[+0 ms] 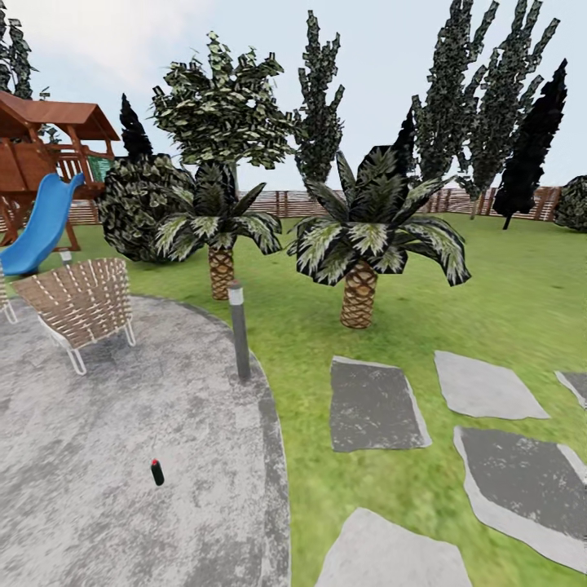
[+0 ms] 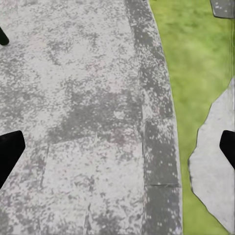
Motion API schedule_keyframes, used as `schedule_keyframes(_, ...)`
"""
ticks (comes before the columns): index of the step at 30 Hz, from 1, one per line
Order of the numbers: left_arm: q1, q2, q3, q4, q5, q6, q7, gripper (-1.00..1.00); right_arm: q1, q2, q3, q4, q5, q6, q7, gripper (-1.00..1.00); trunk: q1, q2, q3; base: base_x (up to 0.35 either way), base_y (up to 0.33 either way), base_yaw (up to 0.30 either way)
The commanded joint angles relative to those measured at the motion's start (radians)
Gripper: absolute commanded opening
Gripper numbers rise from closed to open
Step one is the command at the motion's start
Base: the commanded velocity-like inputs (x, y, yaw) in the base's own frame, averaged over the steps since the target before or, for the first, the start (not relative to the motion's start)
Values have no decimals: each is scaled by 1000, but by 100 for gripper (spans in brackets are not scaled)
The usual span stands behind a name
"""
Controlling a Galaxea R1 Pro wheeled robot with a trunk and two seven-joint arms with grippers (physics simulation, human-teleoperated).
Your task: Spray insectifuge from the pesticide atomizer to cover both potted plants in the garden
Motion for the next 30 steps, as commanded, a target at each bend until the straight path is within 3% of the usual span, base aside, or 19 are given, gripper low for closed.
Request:
schedule_keyframes(1, -1, 0, 0, 0, 0, -3, 0, 100, 0, 0, 0, 0, 0, -2, 0, 100, 0, 0, -1, 76, -340, 0)
schedule_keyframes(10, -1, 0, 0, 0, 0, -3, 0, 100, 0, 1, -2, 2, -1, -1, -2, 100, 0, 0, -1, 76, -340, 44)
schedule_keyframes(30, -1, 1, 0, 0, 1, -2, 0, 100, 0, 1, -2, 2, 0, -2, -6, 100, 0, 0, -1, 76, -340, 251)
